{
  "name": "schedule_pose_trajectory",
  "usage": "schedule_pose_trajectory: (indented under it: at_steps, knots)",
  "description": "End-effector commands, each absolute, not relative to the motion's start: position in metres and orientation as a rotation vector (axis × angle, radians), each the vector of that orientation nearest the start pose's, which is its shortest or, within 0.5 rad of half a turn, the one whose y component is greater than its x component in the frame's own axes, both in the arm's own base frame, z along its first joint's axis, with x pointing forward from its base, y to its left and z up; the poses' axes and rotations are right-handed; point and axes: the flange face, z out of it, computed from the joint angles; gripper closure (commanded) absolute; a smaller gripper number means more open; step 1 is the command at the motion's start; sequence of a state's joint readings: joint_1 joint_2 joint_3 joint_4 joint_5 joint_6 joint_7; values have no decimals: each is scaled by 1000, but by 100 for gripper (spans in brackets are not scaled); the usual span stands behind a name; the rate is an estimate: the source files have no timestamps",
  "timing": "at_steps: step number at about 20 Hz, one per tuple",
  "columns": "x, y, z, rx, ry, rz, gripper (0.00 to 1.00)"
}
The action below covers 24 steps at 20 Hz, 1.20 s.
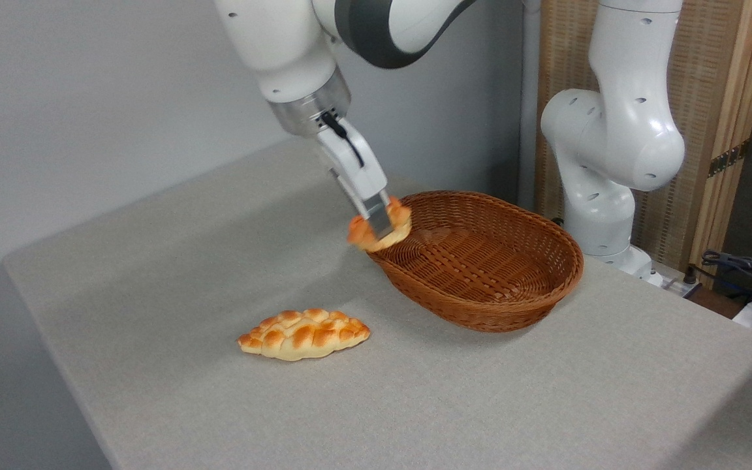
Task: Put bread into the basket
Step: 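Lift the orange bun and carry it over the wicker basket, then lower the bun into the basket and open the gripper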
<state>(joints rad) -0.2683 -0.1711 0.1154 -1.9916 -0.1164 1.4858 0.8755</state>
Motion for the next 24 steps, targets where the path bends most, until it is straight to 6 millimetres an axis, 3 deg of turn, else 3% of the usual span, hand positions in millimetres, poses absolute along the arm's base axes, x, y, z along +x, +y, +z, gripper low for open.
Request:
schedule_pose_trajectory:
  at_steps: [1,2,4,6,13,24]
  knots:
    - [443,-92,513,-2919,1715,571,23]
    - [440,-98,511,-2903,1737,595,15]
    - [432,-131,502,-2822,1830,660,0]
    - [432,-143,493,-2789,1860,702,0]
    - [435,-145,478,-2776,1876,752,0]
    - [437,-146,478,-2773,1875,728,0]
